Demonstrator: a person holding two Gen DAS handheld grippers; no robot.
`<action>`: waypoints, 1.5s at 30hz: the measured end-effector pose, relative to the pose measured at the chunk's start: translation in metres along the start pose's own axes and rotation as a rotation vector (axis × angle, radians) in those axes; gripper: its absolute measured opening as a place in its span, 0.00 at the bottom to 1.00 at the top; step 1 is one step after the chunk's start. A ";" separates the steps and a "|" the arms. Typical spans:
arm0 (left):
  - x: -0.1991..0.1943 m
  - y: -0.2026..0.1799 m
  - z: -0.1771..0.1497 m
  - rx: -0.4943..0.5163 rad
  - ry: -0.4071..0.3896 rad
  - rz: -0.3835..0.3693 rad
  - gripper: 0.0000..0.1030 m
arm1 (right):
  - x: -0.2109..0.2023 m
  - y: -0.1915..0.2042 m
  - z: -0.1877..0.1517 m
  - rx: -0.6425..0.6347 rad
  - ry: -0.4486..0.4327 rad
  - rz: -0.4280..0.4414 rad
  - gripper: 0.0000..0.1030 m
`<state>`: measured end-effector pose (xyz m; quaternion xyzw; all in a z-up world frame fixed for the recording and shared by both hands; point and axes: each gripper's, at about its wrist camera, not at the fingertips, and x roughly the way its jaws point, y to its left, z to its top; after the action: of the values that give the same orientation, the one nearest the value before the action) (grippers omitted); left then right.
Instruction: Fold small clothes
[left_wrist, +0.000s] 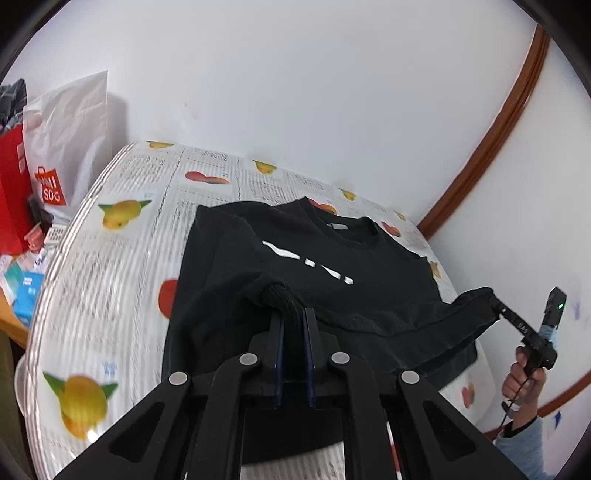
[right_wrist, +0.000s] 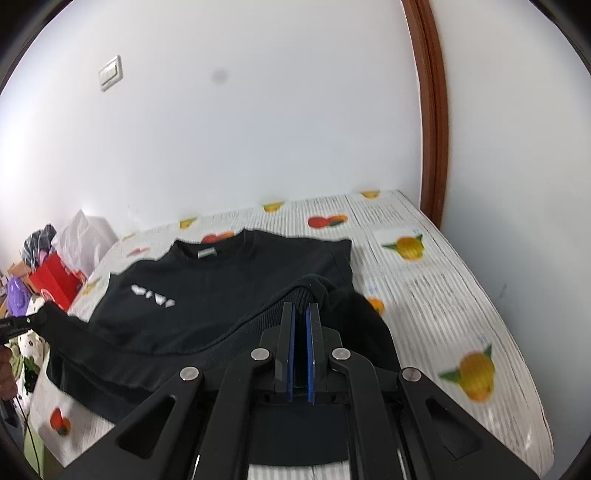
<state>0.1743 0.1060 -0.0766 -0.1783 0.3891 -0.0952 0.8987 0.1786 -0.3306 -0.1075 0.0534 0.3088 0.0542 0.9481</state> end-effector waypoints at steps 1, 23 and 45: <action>0.004 0.001 0.003 0.002 0.004 0.009 0.09 | 0.005 0.000 0.005 0.003 -0.001 0.001 0.05; 0.092 0.030 0.040 -0.007 0.132 0.100 0.15 | 0.123 -0.035 0.036 0.167 0.166 -0.028 0.11; 0.060 0.011 0.023 0.117 0.075 0.106 0.51 | 0.117 0.029 0.017 -0.158 0.215 -0.024 0.34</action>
<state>0.2324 0.1033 -0.1067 -0.1008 0.4252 -0.0765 0.8962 0.2811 -0.2874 -0.1579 -0.0313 0.4042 0.0723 0.9113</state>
